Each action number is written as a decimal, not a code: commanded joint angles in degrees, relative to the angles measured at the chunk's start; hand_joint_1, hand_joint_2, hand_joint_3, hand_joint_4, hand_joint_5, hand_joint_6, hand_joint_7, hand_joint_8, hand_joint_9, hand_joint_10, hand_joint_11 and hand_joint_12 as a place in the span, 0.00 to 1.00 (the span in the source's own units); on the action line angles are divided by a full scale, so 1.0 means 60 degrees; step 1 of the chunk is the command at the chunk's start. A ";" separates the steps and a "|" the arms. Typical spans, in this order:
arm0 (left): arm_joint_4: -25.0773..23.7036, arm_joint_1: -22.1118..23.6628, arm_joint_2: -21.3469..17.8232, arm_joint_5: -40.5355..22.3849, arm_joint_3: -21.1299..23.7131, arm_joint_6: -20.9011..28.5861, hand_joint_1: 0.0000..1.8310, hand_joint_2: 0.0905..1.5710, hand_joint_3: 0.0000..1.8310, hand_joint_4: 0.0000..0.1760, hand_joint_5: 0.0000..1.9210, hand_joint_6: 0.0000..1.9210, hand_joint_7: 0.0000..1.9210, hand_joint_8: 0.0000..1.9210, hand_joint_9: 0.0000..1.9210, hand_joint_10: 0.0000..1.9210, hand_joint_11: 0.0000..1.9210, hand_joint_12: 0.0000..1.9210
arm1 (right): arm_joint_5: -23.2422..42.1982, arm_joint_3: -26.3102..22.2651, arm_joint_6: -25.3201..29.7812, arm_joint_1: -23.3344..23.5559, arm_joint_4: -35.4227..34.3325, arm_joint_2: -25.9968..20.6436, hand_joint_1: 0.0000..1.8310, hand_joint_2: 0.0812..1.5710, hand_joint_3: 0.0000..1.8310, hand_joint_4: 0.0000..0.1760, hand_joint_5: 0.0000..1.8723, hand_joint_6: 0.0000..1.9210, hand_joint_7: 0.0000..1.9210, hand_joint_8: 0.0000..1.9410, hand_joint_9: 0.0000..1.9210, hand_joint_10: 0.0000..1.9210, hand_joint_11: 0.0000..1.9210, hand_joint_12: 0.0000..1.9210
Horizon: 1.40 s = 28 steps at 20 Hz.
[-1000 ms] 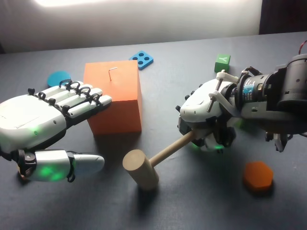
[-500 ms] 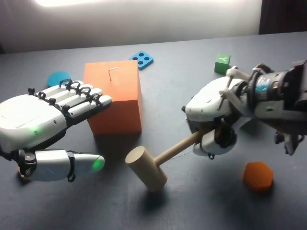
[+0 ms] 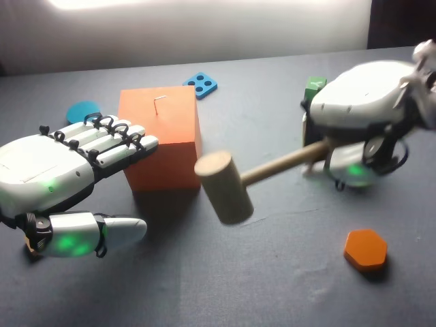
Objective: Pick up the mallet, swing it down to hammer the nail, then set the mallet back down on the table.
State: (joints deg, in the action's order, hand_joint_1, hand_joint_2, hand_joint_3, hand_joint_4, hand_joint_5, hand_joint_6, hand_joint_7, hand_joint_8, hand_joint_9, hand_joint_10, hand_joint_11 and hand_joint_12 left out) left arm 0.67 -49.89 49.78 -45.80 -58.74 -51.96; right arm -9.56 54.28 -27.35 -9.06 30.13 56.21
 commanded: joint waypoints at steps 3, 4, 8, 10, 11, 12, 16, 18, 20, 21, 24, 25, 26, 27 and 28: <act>0.0071 0.0027 -0.0020 -0.0835 -0.0017 0.0052 0.00 0.77 0.00 0.00 0.02 0.00 0.02 0.00 0.01 0.00 0.00 0.00 | 0.1190 0.0182 -0.0031 0.0481 0.0083 -0.0172 0.32 0.97 0.00 0.00 0.61 1.00 0.77 1.00 0.82 1.00 0.88 1.00; 0.0071 0.0027 -0.0020 -0.0831 -0.0018 0.0052 0.00 0.78 0.00 0.00 0.02 0.00 0.01 0.00 0.00 0.00 0.00 0.00 | 0.1281 0.0274 -0.0094 0.0566 0.0083 -0.0172 0.32 0.97 0.00 0.00 0.61 1.00 0.78 1.00 0.83 1.00 0.88 1.00; 0.0071 0.0027 -0.0021 -0.0782 -0.0018 0.0074 0.00 0.77 0.00 0.00 0.02 0.00 0.01 0.00 0.00 0.00 0.00 0.00 | 0.2262 0.0384 -0.1877 0.0752 0.0082 -0.0221 0.30 0.97 0.00 0.00 0.61 1.00 0.77 1.00 0.83 1.00 0.89 1.00; 0.0071 0.0027 -0.0022 -0.0781 -0.0019 0.0082 0.00 0.78 0.00 0.00 0.02 0.00 0.01 0.00 0.00 0.00 0.00 0.00 | 0.2722 0.0385 -0.2906 0.0725 0.0079 -0.0221 0.30 0.98 0.00 0.00 0.62 1.00 0.78 1.00 0.83 1.00 0.89 1.00; 0.0071 0.0029 -0.0022 -0.0781 -0.0021 0.0082 0.00 0.78 0.00 0.00 0.02 0.00 0.01 0.00 0.00 0.00 0.00 0.00 | 0.2828 0.0418 -0.3010 0.0754 0.0058 -0.0217 0.30 0.98 0.00 0.00 0.62 1.00 0.78 1.00 0.83 1.00 0.89 1.00; 0.0071 0.0029 -0.0021 -0.0780 -0.0022 0.0082 0.00 0.77 0.00 0.00 0.03 0.01 0.02 0.01 0.01 0.00 0.00 0.00 | 0.2976 0.0447 -0.4475 0.0760 -0.1327 -0.0201 0.29 0.98 0.00 0.00 0.61 1.00 0.77 1.00 0.82 1.00 0.88 1.00; 0.0071 0.0012 -0.0021 -0.0779 -0.0019 0.0082 0.00 0.78 0.00 0.00 0.02 0.00 0.02 0.00 0.01 0.00 0.00 0.00 | 0.5243 0.0395 -1.3072 0.0176 -0.9571 0.0072 0.27 0.99 0.00 0.00 0.60 1.00 0.76 1.00 0.81 1.00 0.87 1.00; 0.0071 0.0013 -0.0021 -0.0778 -0.0021 0.0081 0.00 0.78 0.00 0.00 0.03 0.00 0.02 0.00 0.01 0.00 0.00 0.00 | 0.5980 0.0284 -1.5661 -0.0027 -1.1730 0.0313 0.27 0.99 0.00 0.00 0.62 1.00 0.77 1.00 0.82 1.00 0.88 1.00; 0.0071 0.0013 -0.0021 -0.0778 -0.0019 0.0080 0.00 0.78 0.00 0.00 0.02 0.00 0.02 0.00 0.01 0.00 0.00 0.00 | 0.6480 0.0081 -1.7683 -0.0004 -1.4269 0.0591 0.25 0.99 0.00 0.00 0.61 1.00 0.77 1.00 0.82 1.00 0.87 1.00; 0.0071 0.0010 -0.0021 -0.0778 -0.0019 0.0080 0.00 0.78 0.00 0.00 0.02 0.00 0.02 0.00 0.00 0.00 0.00 0.00 | 0.6863 -0.0032 -1.8245 0.0009 -1.5046 0.0715 0.25 1.00 0.00 0.00 0.61 1.00 0.77 1.00 0.82 1.00 0.88 1.00; 0.0071 0.0011 -0.0021 -0.0778 -0.0022 0.0074 0.00 0.78 0.00 0.00 0.01 0.00 0.01 0.00 0.00 0.00 0.00 0.00 | 0.8247 -0.0238 -1.8367 -0.0093 -1.5509 0.1141 0.27 0.99 0.00 0.00 0.61 1.00 0.76 1.00 0.82 1.00 0.88 1.00; 0.0070 0.0014 -0.0021 -0.0778 -0.0022 0.0074 0.00 0.78 0.00 0.00 0.02 0.00 0.01 0.00 0.00 0.00 0.00 0.00 | 0.8752 -0.0232 -1.8101 -0.0153 -1.5511 0.1311 0.28 0.98 0.00 0.00 0.61 1.00 0.77 1.00 0.82 1.00 0.88 1.00; 0.0070 0.0023 -0.0020 -0.0778 -0.0022 0.0070 0.00 0.78 0.00 0.00 0.02 0.00 0.01 0.00 0.00 0.00 0.00 0.00 | 0.9138 -0.0215 -1.7849 -0.0212 -1.5512 0.1481 0.28 0.98 0.00 0.00 0.61 1.00 0.77 1.00 0.82 1.00 0.88 1.00; 0.0070 0.0024 -0.0020 -0.0778 -0.0021 0.0066 0.00 0.77 0.00 0.00 0.03 0.01 0.02 0.01 0.01 0.00 0.00 0.00 | 0.9417 -0.0158 -1.7686 -0.0249 -1.5512 0.1692 0.27 0.99 0.00 0.00 0.61 1.00 0.77 1.00 0.82 1.00 0.88 1.00; 0.0070 0.0025 -0.0020 -0.0778 -0.0025 0.0066 0.00 0.77 0.00 0.00 0.03 0.01 0.02 0.01 0.01 0.00 0.00 0.00 | 0.9573 -0.0083 -1.7668 -0.0275 -1.5512 0.1915 0.27 0.99 0.00 0.00 0.61 1.00 0.77 1.00 0.82 1.00 0.88 1.00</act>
State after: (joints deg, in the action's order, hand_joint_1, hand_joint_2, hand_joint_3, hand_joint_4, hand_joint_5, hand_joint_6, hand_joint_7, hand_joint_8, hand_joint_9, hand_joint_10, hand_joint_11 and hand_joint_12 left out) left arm 0.69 -49.89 49.78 -45.80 -58.74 -51.59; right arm 43.24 54.08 -133.58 -11.25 -67.44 68.58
